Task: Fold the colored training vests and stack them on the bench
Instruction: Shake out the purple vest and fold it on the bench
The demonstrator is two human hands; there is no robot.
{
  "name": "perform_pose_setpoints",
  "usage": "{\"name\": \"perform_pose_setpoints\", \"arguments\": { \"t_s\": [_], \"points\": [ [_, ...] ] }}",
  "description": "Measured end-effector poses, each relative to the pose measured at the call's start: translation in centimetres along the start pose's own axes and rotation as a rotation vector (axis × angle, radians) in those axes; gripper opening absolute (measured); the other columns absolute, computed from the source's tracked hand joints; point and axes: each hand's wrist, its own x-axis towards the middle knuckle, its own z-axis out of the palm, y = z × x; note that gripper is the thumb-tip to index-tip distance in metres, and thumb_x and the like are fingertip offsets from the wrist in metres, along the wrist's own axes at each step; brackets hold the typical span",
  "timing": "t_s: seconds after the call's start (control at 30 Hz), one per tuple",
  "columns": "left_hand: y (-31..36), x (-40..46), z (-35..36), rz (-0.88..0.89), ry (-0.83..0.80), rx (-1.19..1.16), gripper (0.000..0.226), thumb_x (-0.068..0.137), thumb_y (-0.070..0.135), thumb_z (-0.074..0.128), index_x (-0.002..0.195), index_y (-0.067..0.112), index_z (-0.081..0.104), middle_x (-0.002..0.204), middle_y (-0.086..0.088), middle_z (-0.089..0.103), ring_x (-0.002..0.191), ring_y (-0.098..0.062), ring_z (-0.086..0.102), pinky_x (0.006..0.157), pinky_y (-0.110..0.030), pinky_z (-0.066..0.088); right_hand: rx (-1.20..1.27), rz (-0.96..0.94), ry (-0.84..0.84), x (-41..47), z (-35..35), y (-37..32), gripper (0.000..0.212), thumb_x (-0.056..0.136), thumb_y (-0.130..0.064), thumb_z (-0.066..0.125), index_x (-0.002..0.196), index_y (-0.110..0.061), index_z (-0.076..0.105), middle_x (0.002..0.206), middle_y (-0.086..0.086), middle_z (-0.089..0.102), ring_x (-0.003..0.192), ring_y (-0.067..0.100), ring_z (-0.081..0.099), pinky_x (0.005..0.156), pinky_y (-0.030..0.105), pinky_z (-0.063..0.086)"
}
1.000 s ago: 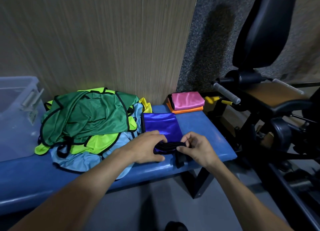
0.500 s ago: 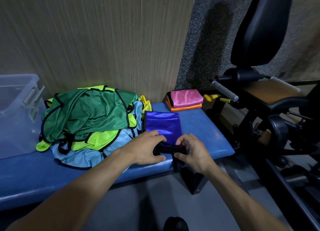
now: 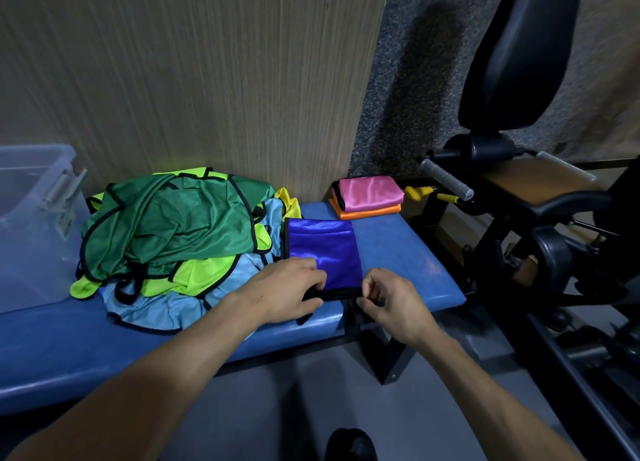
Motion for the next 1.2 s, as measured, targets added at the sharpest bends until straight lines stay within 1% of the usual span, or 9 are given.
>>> {"name": "perform_pose_setpoints", "arguments": {
  "t_s": [0.13, 0.27, 0.4, 0.5, 0.63, 0.8, 0.9, 1.0, 1.2],
  "points": [
    [0.8, 0.1, 0.2, 0.033, 0.043, 0.070, 0.041, 0.095, 0.049, 0.054, 0.128, 0.025, 0.056, 0.121, 0.007, 0.054, 0.112, -0.018, 0.051, 0.092, -0.035, 0.048, -0.068, -0.077, -0.121, -1.3, -1.4, -0.8, 0.021, 0.088, -0.044, 0.071, 0.096, -0.034, 0.054, 0.095, -0.013, 0.049, 0.084, 0.010, 0.056, 0.071, 0.021, 0.045],
    [1.6, 0.1, 0.5, 0.070, 0.013, 0.066, 0.055, 0.094, 0.050, 0.053, 0.143, 0.026, 0.047, 0.128, 0.006, 0.051, 0.114, -0.020, 0.052, 0.095, -0.039, 0.047, -0.270, -0.063, -0.202, -2.9, -0.9, -1.9, 0.068, 0.067, -0.070, 0.075, 0.116, -0.033, 0.047, 0.110, -0.017, 0.039, 0.094, 0.007, 0.052, 0.072, 0.033, 0.051],
    [1.9, 0.1, 0.9, 0.056, -0.030, 0.085, 0.057, 0.094, 0.051, 0.054, 0.145, 0.030, 0.043, 0.127, 0.007, 0.050, 0.112, -0.021, 0.054, 0.097, -0.040, 0.046, -0.507, -0.072, -0.072, -4.0, 2.6, -2.8, 0.062, 0.073, -0.053, 0.077, 0.118, -0.026, 0.045, 0.113, -0.007, 0.040, 0.097, 0.021, 0.054, 0.058, 0.041, 0.053],
    [2.1, 0.1, 0.9, 0.044, -0.048, 0.061, 0.060, 0.095, 0.050, 0.053, 0.151, 0.036, 0.036, 0.127, 0.008, 0.049, 0.110, -0.020, 0.053, 0.096, -0.040, 0.047, -0.585, -0.176, 0.035, -3.8, 3.4, -2.9, 0.046, 0.071, -0.030, 0.084, 0.102, -0.021, 0.052, 0.100, -0.005, 0.045, 0.074, 0.020, 0.058, 0.042, 0.030, 0.036],
    [2.4, -0.1, 0.6, 0.033, -0.078, 0.041, 0.061, 0.096, 0.046, 0.052, 0.154, 0.042, 0.031, 0.128, 0.008, 0.050, 0.109, -0.021, 0.055, 0.091, -0.038, 0.047, -0.684, -0.264, 0.081, -3.5, 2.8, -2.7, 0.039, 0.061, -0.005, 0.087, 0.089, -0.016, 0.063, 0.085, -0.003, 0.052, 0.057, 0.019, 0.054, 0.041, 0.028, 0.022],
    [2.8, -0.2, 0.4, 0.034, -0.112, 0.115, 0.058, 0.099, 0.040, 0.047, 0.155, 0.042, 0.032, 0.133, 0.005, 0.050, 0.108, -0.027, 0.060, 0.082, -0.039, 0.046, -0.592, -0.261, 0.044, -3.7, 1.6, -3.5, 0.039, 0.059, 0.000, 0.086, 0.090, -0.020, 0.070, 0.079, -0.005, 0.053, 0.051, 0.019, 0.054, 0.034, 0.028, 0.033],
    [2.9, -0.3, 0.4, 0.050, -0.129, 0.139, 0.050, 0.099, 0.041, 0.048, 0.149, 0.039, 0.043, 0.131, 0.003, 0.049, 0.106, -0.028, 0.059, 0.081, -0.038, 0.044, -0.524, -0.170, -0.005, -3.0, 0.6, -4.3, 0.030, 0.074, -0.009, 0.079, 0.097, -0.028, 0.072, 0.080, -0.006, 0.058, 0.057, 0.021, 0.060, 0.044, 0.032, 0.045],
    [2.8, -0.3, 0.4, 0.055, -0.136, 0.118, 0.041, 0.098, 0.042, 0.050, 0.139, 0.035, 0.052, 0.127, 0.002, 0.049, 0.106, -0.026, 0.055, 0.083, -0.037, 0.043, -0.405, -0.036, -0.084, -1.0, -0.7, -5.2, 0.018, 0.093, -0.018, 0.060, 0.103, -0.028, 0.072, 0.094, -0.004, 0.066, 0.084, 0.024, 0.065, 0.070, 0.041, 0.052],
    [2.3, 0.1, 0.2, 0.048, -0.167, 0.072, 0.042, 0.100, 0.040, 0.049, 0.142, 0.034, 0.052, 0.137, 0.003, 0.047, 0.116, -0.025, 0.049, 0.094, -0.038, 0.040, -0.369, 0.254, -0.171, 3.2, -1.1, -4.9, 0.016, 0.090, -0.024, 0.062, 0.098, -0.035, 0.071, 0.099, -0.006, 0.072, 0.099, 0.024, 0.065, 0.081, 0.039, 0.055]
  ]
}}
